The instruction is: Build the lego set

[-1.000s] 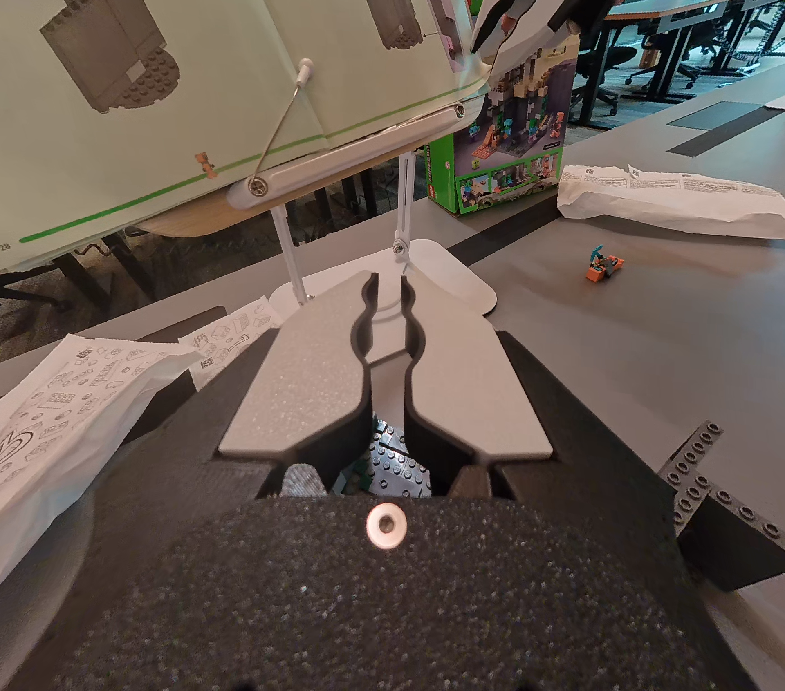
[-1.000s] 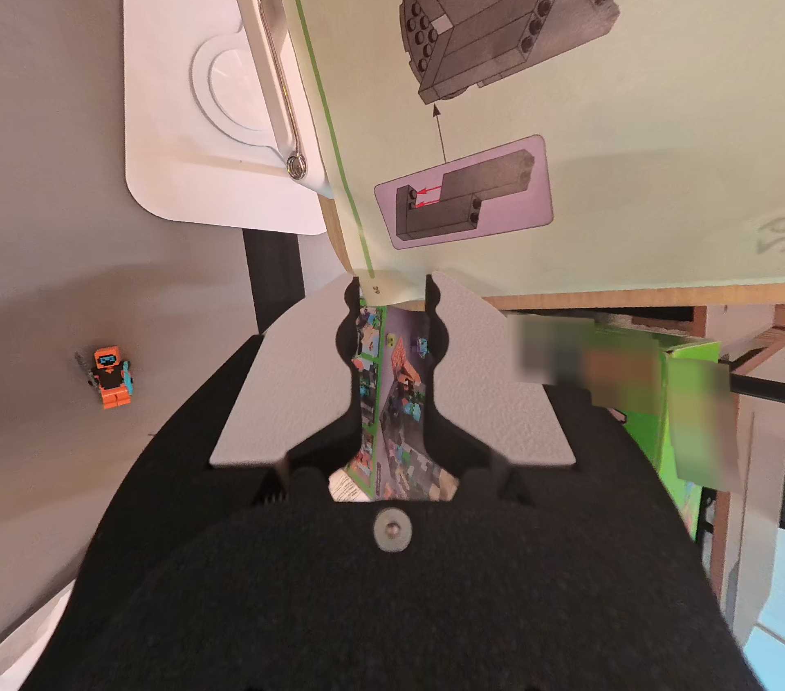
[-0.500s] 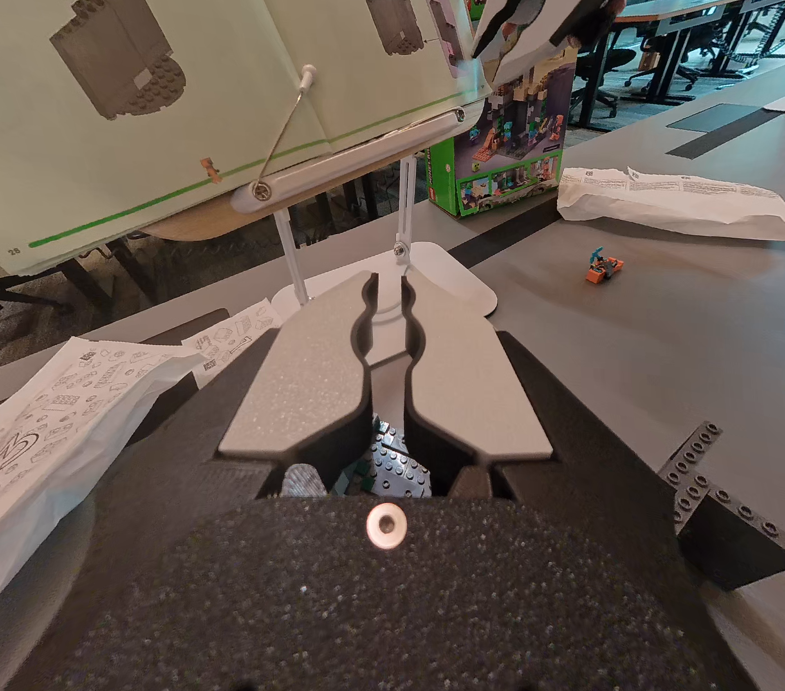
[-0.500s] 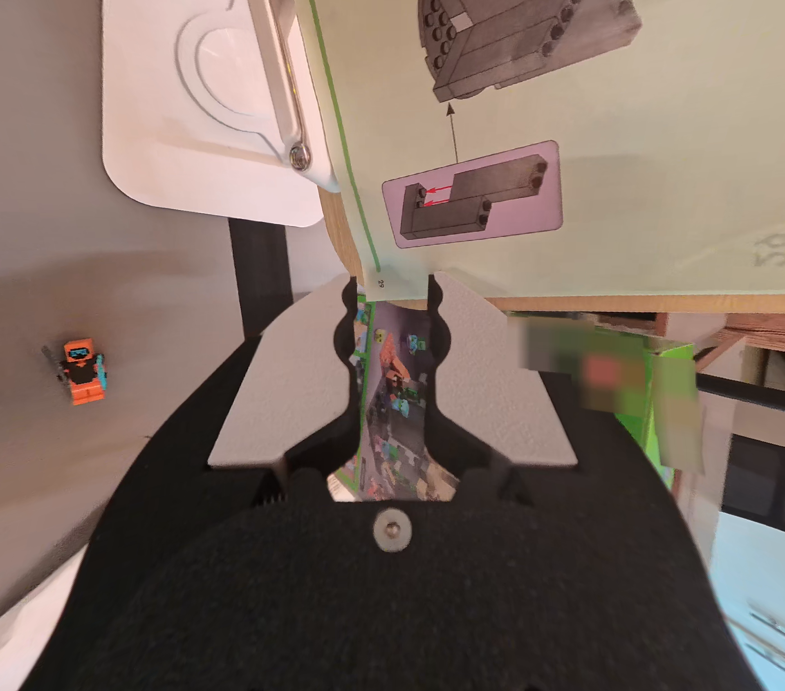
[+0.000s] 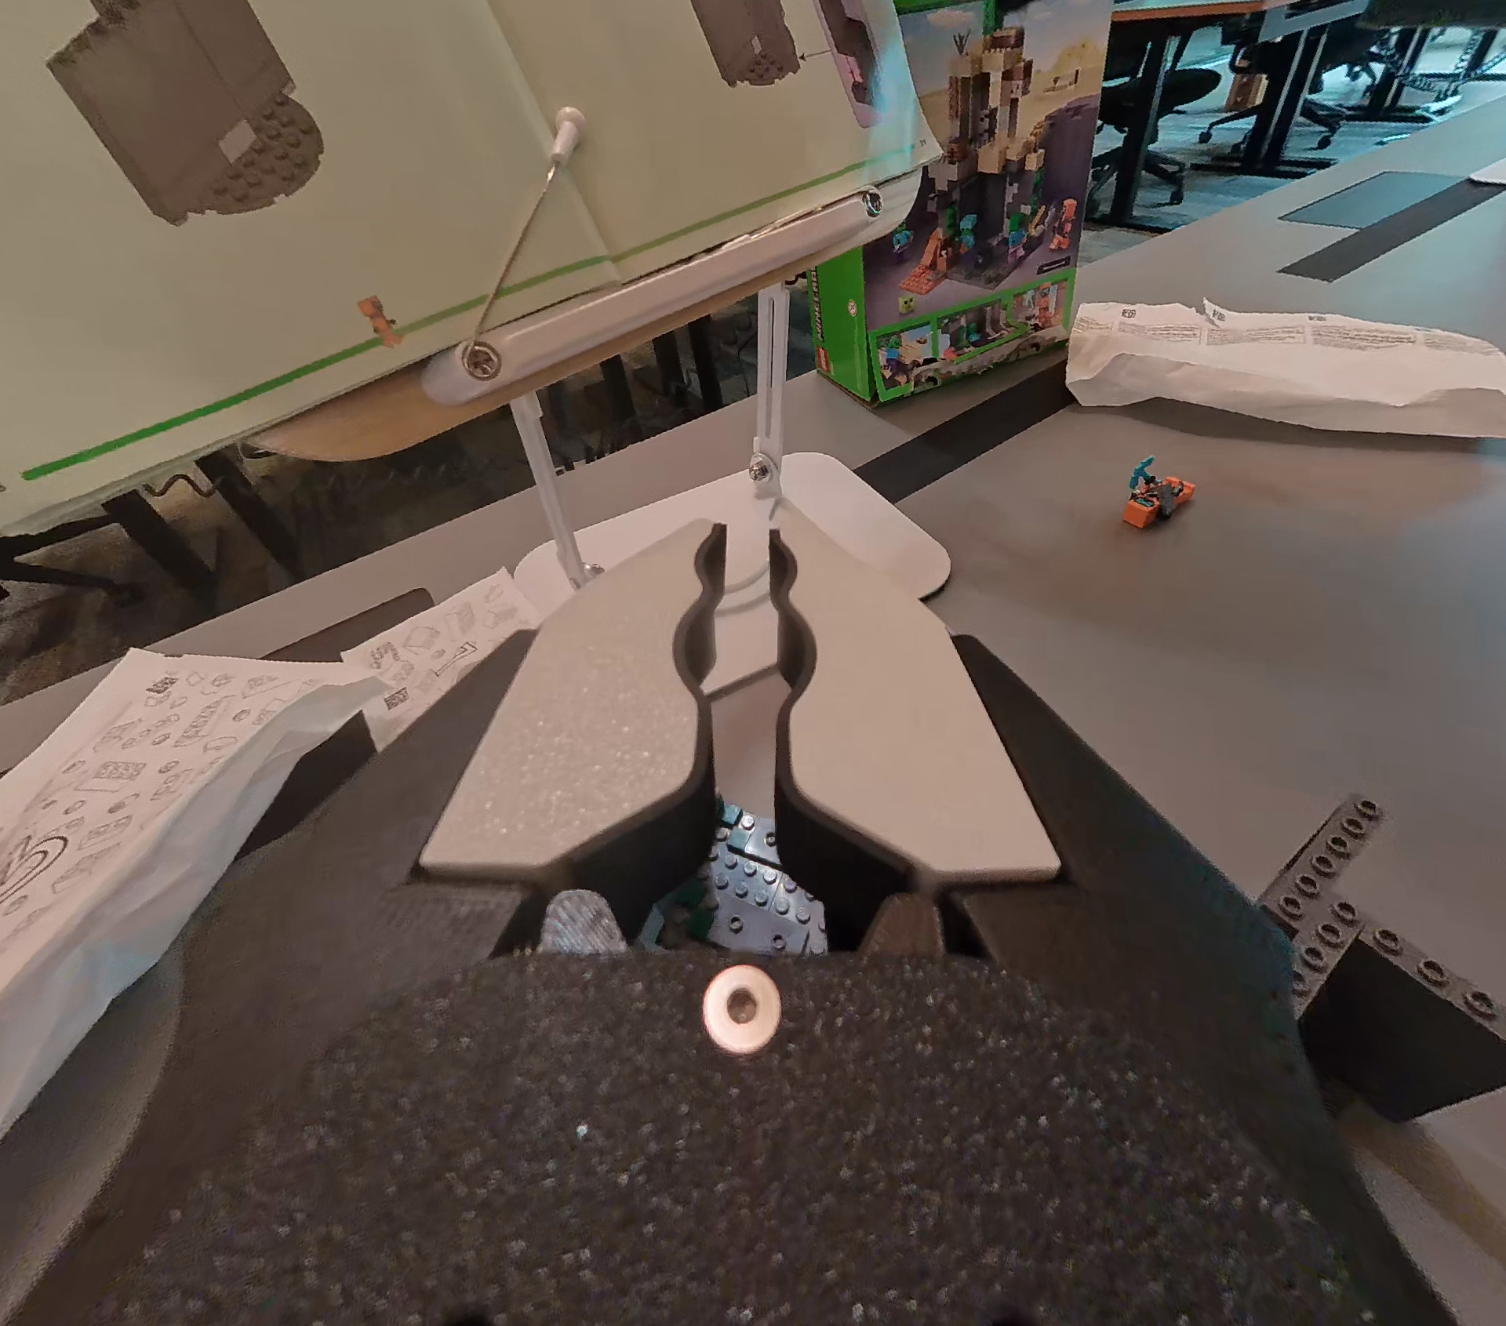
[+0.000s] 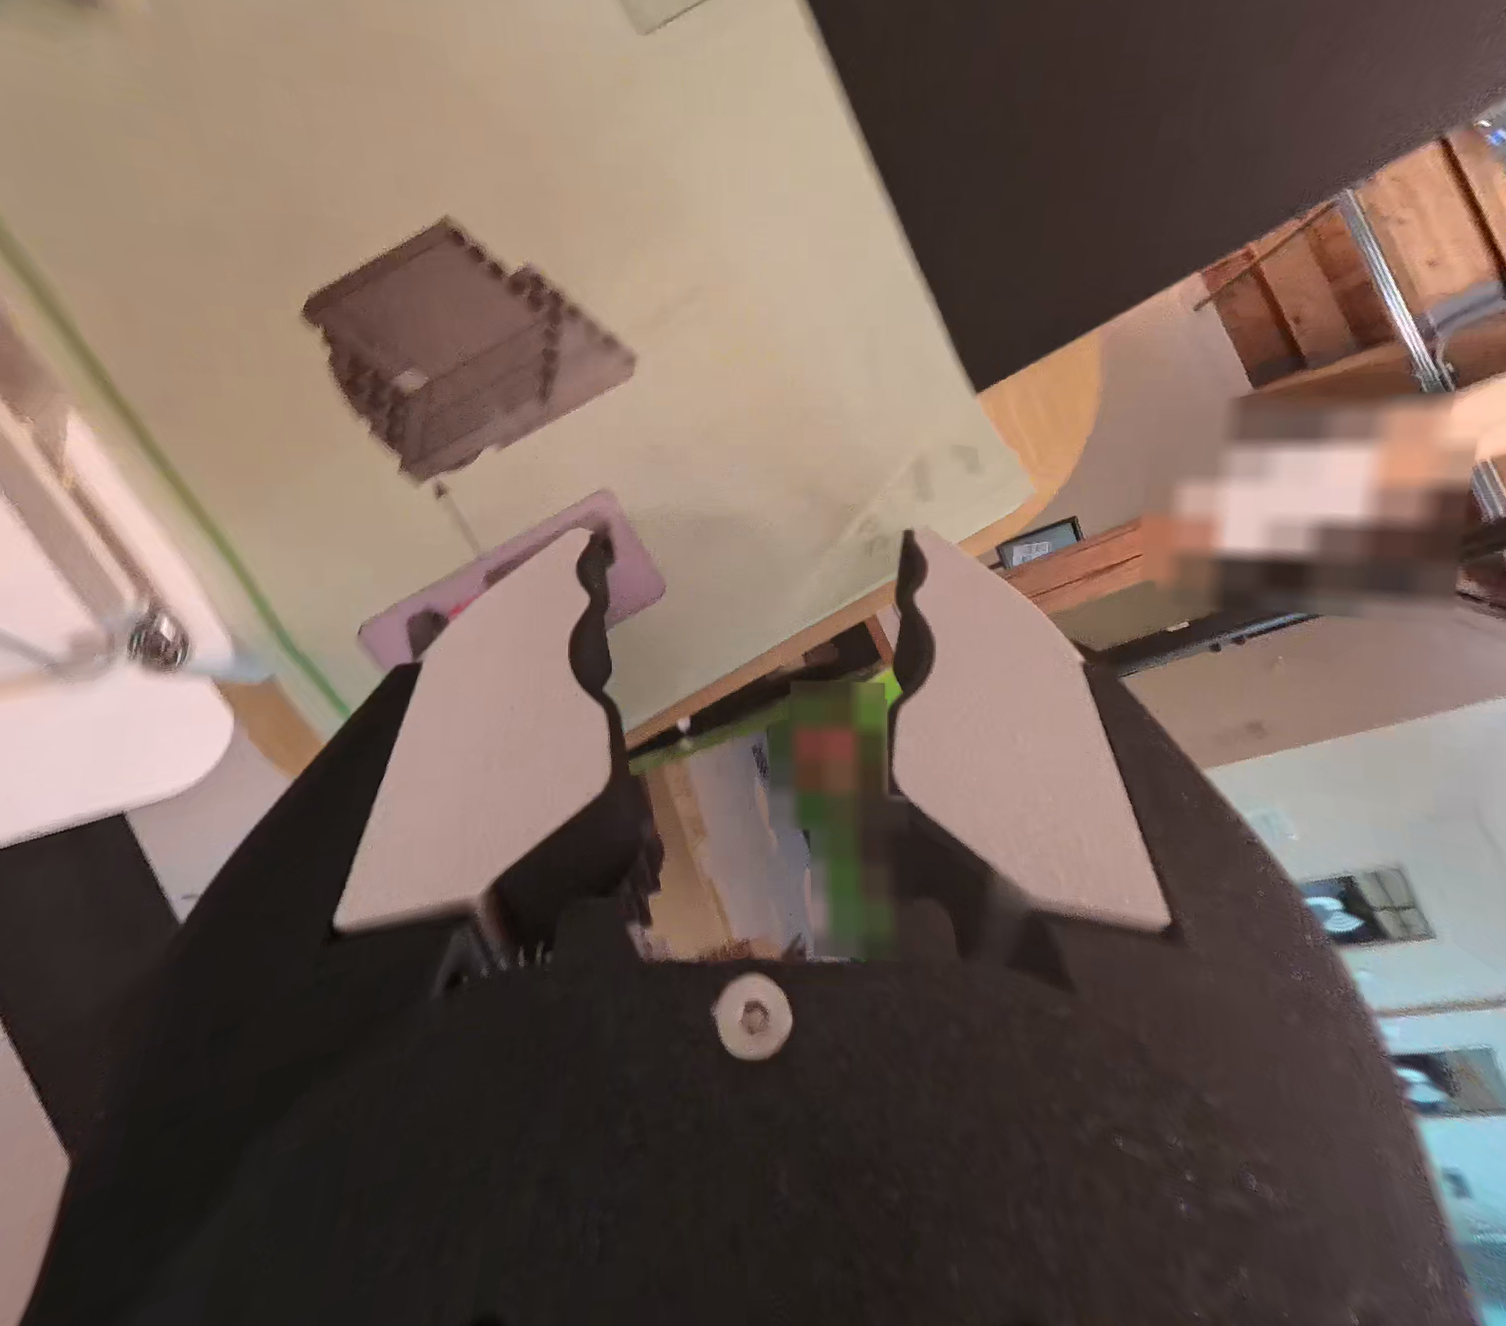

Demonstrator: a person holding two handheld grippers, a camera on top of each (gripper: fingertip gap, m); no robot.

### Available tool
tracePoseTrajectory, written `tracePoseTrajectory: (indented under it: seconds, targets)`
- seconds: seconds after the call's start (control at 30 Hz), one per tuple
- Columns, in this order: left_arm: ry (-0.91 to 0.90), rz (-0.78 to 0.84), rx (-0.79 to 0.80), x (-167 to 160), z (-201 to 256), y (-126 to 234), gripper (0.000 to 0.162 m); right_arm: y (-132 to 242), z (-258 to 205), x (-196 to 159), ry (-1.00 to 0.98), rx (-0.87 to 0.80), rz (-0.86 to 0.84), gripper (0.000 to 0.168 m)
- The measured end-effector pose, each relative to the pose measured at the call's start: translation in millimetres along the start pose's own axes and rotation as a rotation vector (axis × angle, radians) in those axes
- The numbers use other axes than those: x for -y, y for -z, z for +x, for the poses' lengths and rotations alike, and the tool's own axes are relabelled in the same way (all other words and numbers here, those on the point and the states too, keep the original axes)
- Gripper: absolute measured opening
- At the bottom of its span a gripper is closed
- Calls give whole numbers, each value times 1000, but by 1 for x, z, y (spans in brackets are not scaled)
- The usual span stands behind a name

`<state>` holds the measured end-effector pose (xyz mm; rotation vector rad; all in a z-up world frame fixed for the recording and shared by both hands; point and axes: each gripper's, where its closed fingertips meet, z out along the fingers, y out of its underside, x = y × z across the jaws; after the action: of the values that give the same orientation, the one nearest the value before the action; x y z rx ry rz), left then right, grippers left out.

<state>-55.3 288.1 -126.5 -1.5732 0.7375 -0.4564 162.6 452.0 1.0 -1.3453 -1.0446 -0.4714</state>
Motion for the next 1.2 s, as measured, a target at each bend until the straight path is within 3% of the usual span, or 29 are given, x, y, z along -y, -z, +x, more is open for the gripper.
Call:
tracePoseTrajectory:
  seconds: [0.1, 0.23, 0.53, 0.8, 1.03, 1.2]
  targets:
    - [6, 6, 9, 1, -4, 2, 10, 2, 24, 18, -62, -114, 84, 65]
    - [37, -2, -5, -3, -4, 0, 10, -4, 43, 17, -175, -142, 73, 65]
    - [27, 3, -1, -1, -4, 1, 9, -2, 43, 18, -205, -111, 90, 24]
    - [17, -3, -6, -2, -1, 0, 9, -8, 51, 11, -292, -93, 60, 38]
    - [25, -3, -3, -3, -4, 0, 10, -8, 47, 14, -288, -86, 82, 9]
    - [19, -3, -4, -2, -3, 1, 10, -3, 42, 21, -271, -86, 102, 1]
